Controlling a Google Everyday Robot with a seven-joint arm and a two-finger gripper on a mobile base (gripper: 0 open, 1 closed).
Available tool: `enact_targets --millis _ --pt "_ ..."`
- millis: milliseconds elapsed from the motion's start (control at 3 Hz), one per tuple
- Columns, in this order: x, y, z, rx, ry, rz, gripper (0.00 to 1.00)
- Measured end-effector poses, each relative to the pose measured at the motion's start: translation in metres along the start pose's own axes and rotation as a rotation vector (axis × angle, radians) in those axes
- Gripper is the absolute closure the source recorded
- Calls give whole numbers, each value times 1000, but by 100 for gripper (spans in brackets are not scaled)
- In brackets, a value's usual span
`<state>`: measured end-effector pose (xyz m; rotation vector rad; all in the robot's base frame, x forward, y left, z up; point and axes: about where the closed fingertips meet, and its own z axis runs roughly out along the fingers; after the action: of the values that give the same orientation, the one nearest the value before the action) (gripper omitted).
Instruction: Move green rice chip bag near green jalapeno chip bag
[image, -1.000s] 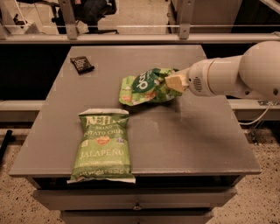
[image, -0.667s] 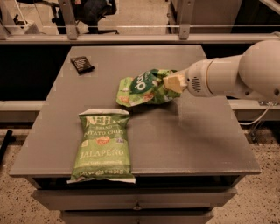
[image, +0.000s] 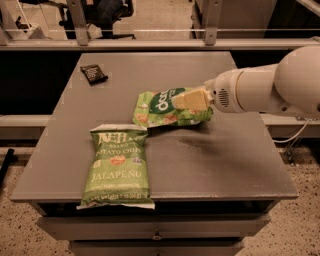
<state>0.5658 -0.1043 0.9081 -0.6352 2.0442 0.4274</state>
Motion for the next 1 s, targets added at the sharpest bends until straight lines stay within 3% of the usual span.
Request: enact_targets --millis 333,667,1000 --pt "0 0 -1 2 2 1 0" --pt "-3 -14 -7 13 -11 -39 0" --pt "-7 -72 -25 29 -38 -151 0"
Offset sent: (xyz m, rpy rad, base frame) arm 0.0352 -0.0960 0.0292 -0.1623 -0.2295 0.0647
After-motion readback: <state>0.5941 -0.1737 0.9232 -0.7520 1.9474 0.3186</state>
